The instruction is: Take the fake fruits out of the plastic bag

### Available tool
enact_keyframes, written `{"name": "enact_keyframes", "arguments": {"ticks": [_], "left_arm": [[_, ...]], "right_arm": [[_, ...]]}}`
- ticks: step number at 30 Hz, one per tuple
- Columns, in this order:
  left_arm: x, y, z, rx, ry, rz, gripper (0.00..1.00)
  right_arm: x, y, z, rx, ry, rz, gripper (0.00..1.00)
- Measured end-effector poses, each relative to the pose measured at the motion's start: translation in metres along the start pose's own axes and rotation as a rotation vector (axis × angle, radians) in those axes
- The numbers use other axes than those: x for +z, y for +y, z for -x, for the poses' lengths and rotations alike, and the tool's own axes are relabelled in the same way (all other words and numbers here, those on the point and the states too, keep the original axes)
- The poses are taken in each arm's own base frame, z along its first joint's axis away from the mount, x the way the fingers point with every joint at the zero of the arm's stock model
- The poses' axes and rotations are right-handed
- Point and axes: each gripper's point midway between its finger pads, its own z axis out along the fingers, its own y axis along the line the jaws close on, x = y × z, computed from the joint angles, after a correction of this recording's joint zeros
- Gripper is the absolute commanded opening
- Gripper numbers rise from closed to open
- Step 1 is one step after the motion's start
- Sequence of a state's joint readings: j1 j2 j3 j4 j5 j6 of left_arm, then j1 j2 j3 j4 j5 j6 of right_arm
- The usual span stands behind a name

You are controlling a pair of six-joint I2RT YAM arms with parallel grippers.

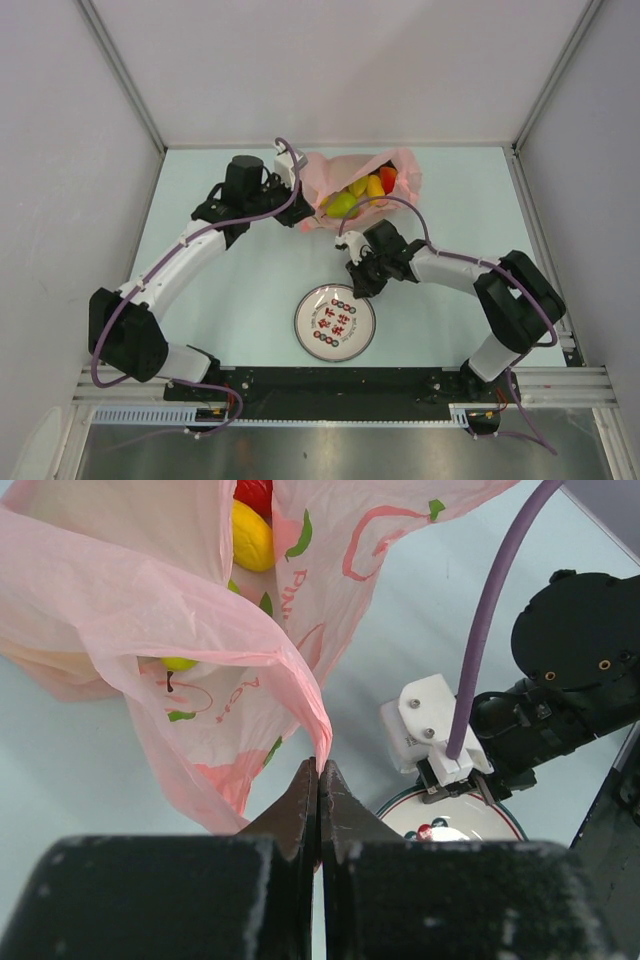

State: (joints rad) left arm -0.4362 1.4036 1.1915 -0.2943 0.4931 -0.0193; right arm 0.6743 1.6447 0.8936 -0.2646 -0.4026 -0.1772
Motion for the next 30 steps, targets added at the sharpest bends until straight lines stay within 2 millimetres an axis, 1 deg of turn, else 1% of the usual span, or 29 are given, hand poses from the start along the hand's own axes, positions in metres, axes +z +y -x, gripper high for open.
{"name": "enact_keyframes", "arguments": {"ticks": [3, 6, 10, 11, 12, 13, 15, 17, 18, 19, 20, 22, 23, 24, 26, 27, 28, 30], "left_arm": [[0.000, 0.000, 0.000, 0.001, -0.001, 0.000, 0.00], [0.000, 0.000, 0.001, 0.002, -0.003, 0.000, 0.00], [0.001, 0.000, 0.003, 0.007, -0.013, 0.000, 0.00], [0.001, 0.000, 0.004, 0.008, -0.016, -0.001, 0.01], [0.001, 0.000, 0.005, 0.009, -0.019, -0.001, 0.00], [0.001, 0.000, 0.005, 0.008, -0.019, -0.001, 0.00], [0.001, 0.000, 0.005, 0.006, -0.020, -0.001, 0.00], [0.001, 0.000, 0.005, 0.004, -0.019, -0.004, 0.00], [0.001, -0.001, 0.005, 0.003, -0.019, -0.005, 0.00], [0.001, -0.001, 0.004, 0.002, -0.018, -0.006, 0.00], [0.002, -0.001, 0.002, 0.001, -0.016, -0.007, 0.00], [0.003, 0.000, -0.005, -0.008, -0.002, -0.008, 0.00], [0.004, 0.000, -0.009, -0.012, 0.005, -0.008, 0.01], [0.004, 0.001, -0.013, -0.017, 0.013, -0.007, 0.00], [0.005, 0.001, -0.018, -0.028, 0.023, -0.007, 0.00], [0.005, 0.001, -0.019, -0.032, 0.025, -0.007, 0.00], [0.005, 0.001, -0.018, -0.033, 0.025, -0.007, 0.00], [0.005, 0.000, -0.018, -0.039, 0.023, -0.007, 0.00]], "right_arm": [[-0.005, -0.002, -0.004, 0.003, 0.011, -0.029, 0.04], [-0.012, -0.009, -0.009, 0.008, 0.026, -0.061, 0.03], [-0.029, -0.034, -0.019, 0.037, 0.036, -0.135, 0.02], [-0.035, -0.042, -0.022, 0.047, 0.042, -0.159, 0.07], [-0.040, -0.049, -0.026, 0.057, 0.047, -0.180, 0.31], [-0.045, -0.055, -0.030, 0.069, 0.053, -0.195, 0.40], [-0.054, -0.064, -0.036, 0.079, 0.063, -0.222, 0.48], [-0.064, -0.063, -0.038, 0.083, 0.069, -0.217, 0.50], [-0.069, -0.060, -0.032, 0.080, 0.059, -0.205, 0.51], [-0.075, -0.054, -0.019, 0.075, 0.033, -0.183, 0.50], [-0.083, -0.050, 0.004, 0.059, -0.026, -0.166, 0.50], [-0.106, -0.042, 0.064, 0.019, -0.191, -0.153, 0.49], [-0.117, -0.038, 0.088, -0.007, -0.262, -0.154, 0.48], [-0.132, -0.035, 0.120, -0.040, -0.357, -0.165, 0.45], [-0.152, -0.030, 0.165, -0.091, -0.491, -0.184, 0.43], [-0.156, -0.031, 0.182, -0.103, -0.537, -0.197, 0.41], [-0.156, -0.034, 0.195, -0.107, -0.569, -0.209, 0.40], [-0.142, -0.045, 0.207, -0.095, -0.585, -0.228, 0.36]]}}
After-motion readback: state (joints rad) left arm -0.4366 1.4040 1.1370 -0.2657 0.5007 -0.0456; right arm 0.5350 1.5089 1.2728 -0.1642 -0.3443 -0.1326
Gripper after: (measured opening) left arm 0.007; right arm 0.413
